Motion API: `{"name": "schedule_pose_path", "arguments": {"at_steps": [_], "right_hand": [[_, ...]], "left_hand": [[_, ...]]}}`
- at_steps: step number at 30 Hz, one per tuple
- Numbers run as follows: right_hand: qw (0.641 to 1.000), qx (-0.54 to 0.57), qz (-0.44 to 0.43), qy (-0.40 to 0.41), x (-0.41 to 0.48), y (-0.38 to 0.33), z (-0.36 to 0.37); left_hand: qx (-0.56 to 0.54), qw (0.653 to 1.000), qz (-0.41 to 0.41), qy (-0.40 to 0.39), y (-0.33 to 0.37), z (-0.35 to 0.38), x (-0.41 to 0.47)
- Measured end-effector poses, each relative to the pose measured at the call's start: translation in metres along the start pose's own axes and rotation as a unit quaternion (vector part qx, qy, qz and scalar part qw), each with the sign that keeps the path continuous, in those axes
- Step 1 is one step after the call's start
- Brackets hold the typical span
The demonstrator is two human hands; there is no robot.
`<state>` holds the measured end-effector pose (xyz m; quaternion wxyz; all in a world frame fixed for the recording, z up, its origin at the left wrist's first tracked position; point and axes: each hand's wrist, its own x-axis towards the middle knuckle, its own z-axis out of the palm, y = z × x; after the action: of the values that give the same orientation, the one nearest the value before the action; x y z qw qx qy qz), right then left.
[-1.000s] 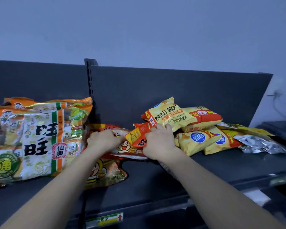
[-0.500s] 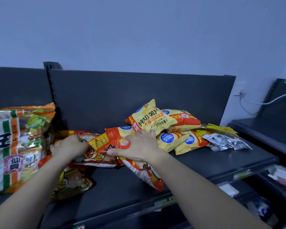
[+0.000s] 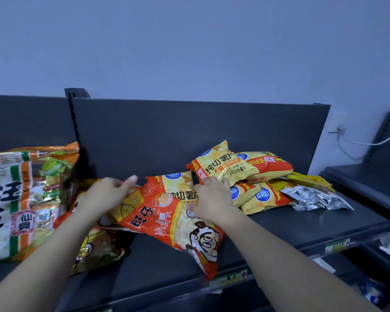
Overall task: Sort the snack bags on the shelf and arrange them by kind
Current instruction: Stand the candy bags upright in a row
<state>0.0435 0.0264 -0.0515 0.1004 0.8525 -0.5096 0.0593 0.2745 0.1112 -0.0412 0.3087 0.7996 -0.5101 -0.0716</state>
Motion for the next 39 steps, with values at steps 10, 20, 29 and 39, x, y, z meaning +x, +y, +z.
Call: {"name": "schedule_pose_path", "arguments": {"at_steps": [10, 20, 29, 39], "right_hand": [[0.996, -0.028, 0.02, 0.087, 0.001, 0.017, 0.004], [0.965, 0.229, -0.003, 0.125, 0.012, 0.031, -0.001], [0.854, 0.519, -0.039, -0.008, 0.024, 0.01, -0.005], [0.869, 0.485, 0.066, 0.075, 0.039, -0.014, -0.004]], "left_hand": [[-0.123, 0.99, 0.017, 0.067, 0.025, 0.003, 0.006], [-0.257, 0.937, 0.229, 0.06, 0.064, -0.014, 0.019], [-0.337, 0.928, 0.125, 0.101, 0.056, -0.02, 0.029], [0.099, 0.986, -0.126, -0.052, -0.024, 0.004, 0.032]]}}
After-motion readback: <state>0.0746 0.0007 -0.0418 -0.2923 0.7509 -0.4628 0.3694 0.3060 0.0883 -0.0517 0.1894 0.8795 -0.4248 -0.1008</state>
